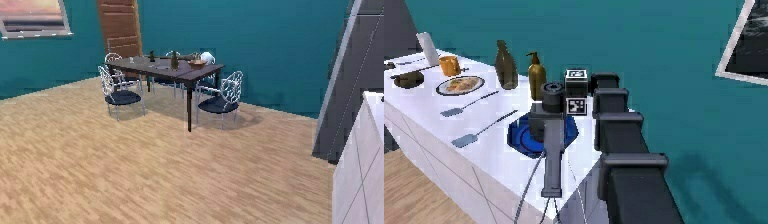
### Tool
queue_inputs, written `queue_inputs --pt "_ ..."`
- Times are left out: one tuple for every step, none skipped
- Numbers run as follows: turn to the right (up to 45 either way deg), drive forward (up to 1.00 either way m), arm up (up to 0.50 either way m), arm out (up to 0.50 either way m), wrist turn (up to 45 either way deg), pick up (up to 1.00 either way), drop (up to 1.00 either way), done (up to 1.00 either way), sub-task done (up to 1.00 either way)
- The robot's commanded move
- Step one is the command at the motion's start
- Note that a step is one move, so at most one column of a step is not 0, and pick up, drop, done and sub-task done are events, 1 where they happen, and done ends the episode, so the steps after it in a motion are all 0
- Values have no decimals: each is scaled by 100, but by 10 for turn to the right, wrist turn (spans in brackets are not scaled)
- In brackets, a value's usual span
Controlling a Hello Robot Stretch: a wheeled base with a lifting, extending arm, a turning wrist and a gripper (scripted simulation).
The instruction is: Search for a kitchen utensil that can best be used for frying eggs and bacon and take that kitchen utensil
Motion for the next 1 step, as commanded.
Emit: queue_inputs --pt "0 0 0 0 450 0 0 0 0"
